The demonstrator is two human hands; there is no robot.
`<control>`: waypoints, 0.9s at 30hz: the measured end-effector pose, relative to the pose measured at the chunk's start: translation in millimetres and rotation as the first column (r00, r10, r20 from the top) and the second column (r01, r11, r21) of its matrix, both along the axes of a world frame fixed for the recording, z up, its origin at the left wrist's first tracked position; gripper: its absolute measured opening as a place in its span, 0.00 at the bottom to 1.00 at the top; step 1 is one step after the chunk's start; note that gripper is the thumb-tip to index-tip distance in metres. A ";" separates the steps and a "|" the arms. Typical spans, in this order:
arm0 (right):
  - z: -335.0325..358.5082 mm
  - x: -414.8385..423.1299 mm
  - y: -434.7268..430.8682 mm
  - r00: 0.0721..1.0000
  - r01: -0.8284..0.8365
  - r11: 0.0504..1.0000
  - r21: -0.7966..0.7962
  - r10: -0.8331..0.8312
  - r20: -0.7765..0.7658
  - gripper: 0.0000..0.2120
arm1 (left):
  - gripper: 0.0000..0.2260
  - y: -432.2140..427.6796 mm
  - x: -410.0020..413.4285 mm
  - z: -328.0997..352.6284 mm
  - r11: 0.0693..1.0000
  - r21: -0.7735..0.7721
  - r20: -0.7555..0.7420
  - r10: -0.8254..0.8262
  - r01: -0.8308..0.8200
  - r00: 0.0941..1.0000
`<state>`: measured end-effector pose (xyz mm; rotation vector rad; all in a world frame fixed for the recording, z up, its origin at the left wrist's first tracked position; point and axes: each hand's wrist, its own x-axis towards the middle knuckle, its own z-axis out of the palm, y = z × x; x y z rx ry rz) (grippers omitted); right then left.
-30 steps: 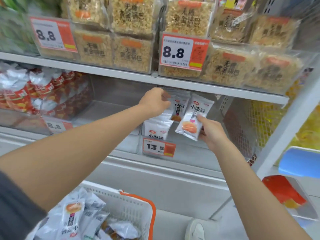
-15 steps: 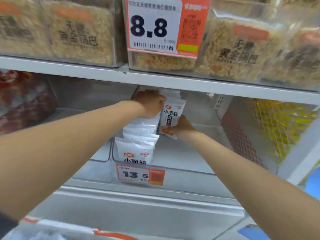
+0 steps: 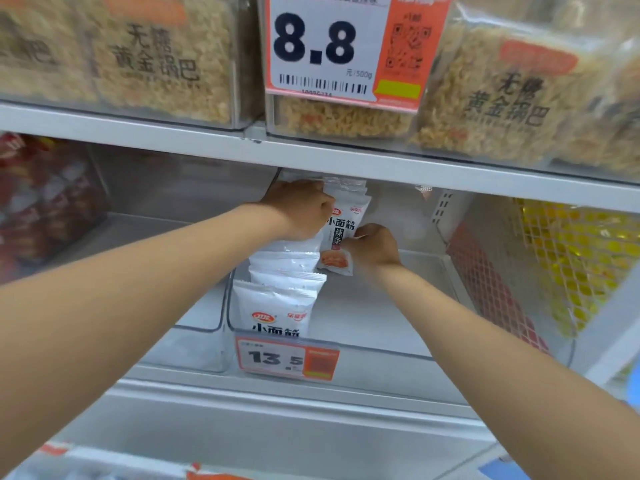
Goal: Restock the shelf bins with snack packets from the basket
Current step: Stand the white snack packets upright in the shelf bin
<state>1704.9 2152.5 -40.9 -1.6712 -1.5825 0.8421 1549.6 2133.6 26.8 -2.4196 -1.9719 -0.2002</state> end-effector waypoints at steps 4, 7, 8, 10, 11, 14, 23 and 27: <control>-3.3 0.5 5.0 1.000 -0.001 1.000 0.011 0.001 -0.019 0.10 | 0.18 1.8 -0.9 -0.9 1.000 -0.009 0.002 -0.001 0.001 1.000; -5.6 3.8 7.7 0.996 -0.017 0.998 -0.055 0.012 -0.090 0.17 | 0.17 -0.6 -1.4 0.4 1.000 -0.016 0.051 0.003 -0.003 0.999; -3.9 4.9 5.9 0.994 -0.023 0.996 -0.083 0.014 -0.110 0.22 | 0.16 -2.8 -0.8 2.0 1.000 -0.023 0.069 0.006 -0.004 0.998; 10.3 6.1 -9.1 0.996 -0.042 0.990 -0.134 0.030 -0.086 0.30 | 0.16 -9.0 1.7 6.4 0.999 -0.054 0.117 0.003 0.004 0.993; 15.1 7.7 -12.4 0.997 -0.048 0.988 -0.144 0.039 -0.065 0.29 | 0.17 -14.2 3.9 9.9 0.997 -0.074 0.145 0.004 0.006 0.989; 33.8 10.8 -32.4 0.997 -0.074 0.984 -0.162 0.077 0.013 0.29 | 0.19 -41.3 9.7 21.0 0.992 -0.128 0.207 0.013 0.014 0.978; 46.5 5.2 -142.6 0.991 -0.091 0.935 0.342 0.120 -0.064 0.08 | 0.14 -156.2 -1.3 4.7 0.959 0.244 0.301 0.065 -0.142 0.952; 30.5 -15.2 -196.0 0.974 -0.159 0.865 0.475 0.217 -0.069 0.07 | 0.08 -215.8 -13.6 -13.9 0.914 0.325 0.410 0.093 -0.241 0.907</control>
